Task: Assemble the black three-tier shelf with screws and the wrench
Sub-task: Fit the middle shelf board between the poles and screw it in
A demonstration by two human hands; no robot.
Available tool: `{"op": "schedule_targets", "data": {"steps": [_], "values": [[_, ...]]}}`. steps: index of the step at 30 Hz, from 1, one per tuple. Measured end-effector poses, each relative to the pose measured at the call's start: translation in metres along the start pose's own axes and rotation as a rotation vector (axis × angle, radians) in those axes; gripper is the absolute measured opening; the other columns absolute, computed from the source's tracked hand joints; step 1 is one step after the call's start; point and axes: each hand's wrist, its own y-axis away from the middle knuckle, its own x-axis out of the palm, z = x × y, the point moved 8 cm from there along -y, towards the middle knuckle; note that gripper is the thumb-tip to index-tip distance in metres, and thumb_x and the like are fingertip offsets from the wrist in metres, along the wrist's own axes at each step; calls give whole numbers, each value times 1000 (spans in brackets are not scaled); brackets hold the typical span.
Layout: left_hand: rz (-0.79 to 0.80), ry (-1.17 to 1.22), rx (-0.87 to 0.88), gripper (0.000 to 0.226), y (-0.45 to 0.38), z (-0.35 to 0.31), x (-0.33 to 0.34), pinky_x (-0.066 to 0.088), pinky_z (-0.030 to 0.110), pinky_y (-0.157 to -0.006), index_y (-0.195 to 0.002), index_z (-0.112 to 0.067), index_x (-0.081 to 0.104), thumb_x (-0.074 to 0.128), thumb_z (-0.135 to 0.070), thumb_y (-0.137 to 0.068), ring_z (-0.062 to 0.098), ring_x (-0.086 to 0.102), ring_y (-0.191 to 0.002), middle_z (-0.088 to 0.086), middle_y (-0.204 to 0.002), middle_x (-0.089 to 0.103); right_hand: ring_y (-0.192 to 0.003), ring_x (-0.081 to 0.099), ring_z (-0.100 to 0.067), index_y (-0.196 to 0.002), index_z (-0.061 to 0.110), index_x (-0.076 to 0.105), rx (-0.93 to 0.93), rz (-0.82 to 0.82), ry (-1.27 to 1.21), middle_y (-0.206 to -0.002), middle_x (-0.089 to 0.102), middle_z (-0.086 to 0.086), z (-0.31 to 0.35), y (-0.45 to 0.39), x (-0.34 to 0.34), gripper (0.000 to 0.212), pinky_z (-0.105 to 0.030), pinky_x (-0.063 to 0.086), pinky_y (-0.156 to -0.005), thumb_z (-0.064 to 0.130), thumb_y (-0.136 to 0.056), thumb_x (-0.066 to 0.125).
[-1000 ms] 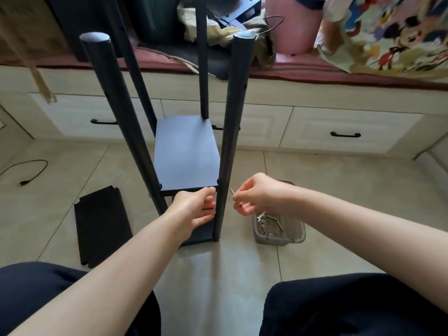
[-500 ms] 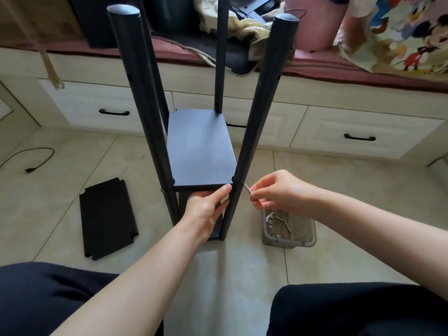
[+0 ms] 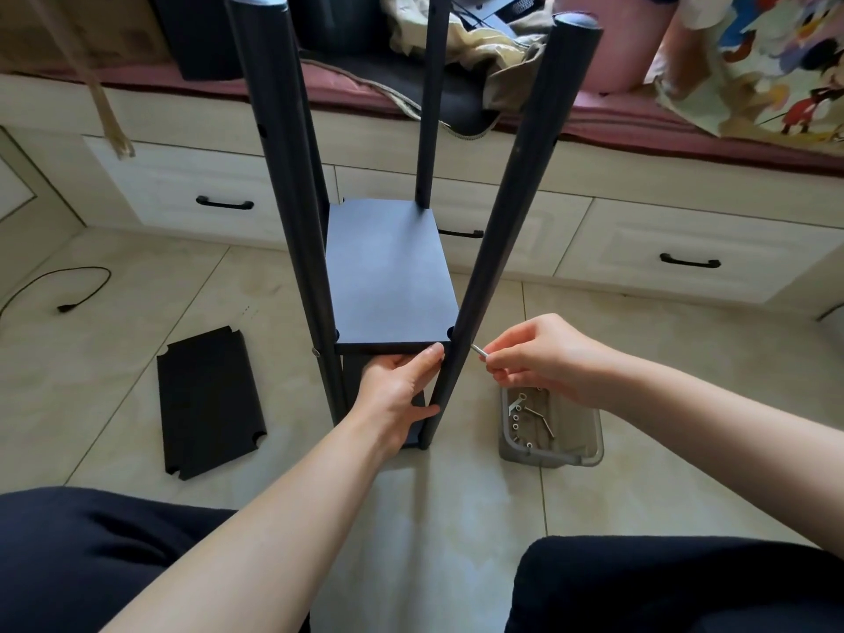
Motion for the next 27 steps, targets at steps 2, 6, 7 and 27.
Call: {"op": "schedule_targets", "data": {"steps": [2, 6, 7, 27], "values": [[6, -1, -2, 4, 0, 0, 0, 45, 64, -97, -95, -21, 73, 73, -21, -91, 14, 69, -112, -5, -101, 77, -57, 64, -15, -82, -2, 74, -17, 2, -1, -63, 67, -11, 1, 0, 1, 7, -18, 54, -58, -6, -83, 68], [12, -6, 2, 9, -1, 0, 0, 45, 61, -97, -100, -21, 73, 73, -22, -91, 14, 68, -113, -5, -105, 76, -56, 63, -15, -81, -2, 75, -56, -17, 44, -62, 67, -11, 4, -1, 0, 8, -18, 54, -58, -7, -82, 68], [14, -7, 7, 10, -1, 0, 0, 46, 60, -97, -102, -20, 73, 72, -22, -92, 14, 67, -114, -4, -107, 76, -56, 63, -15, -80, -1, 75, -63, -23, 59, -63, 68, -11, 4, -1, 0, 8, -18, 54, -58, -6, -82, 69], [9, -53, 87, 16, -1, -3, 0, 53, 47, -91, -110, -18, 72, 67, -24, -96, 14, 69, -113, -2, -112, 76, -71, 75, -20, -94, 3, 66, -143, -74, -10, -89, 73, -17, 13, -6, 4, 18, -20, 57, -59, -2, -81, 76]]}}
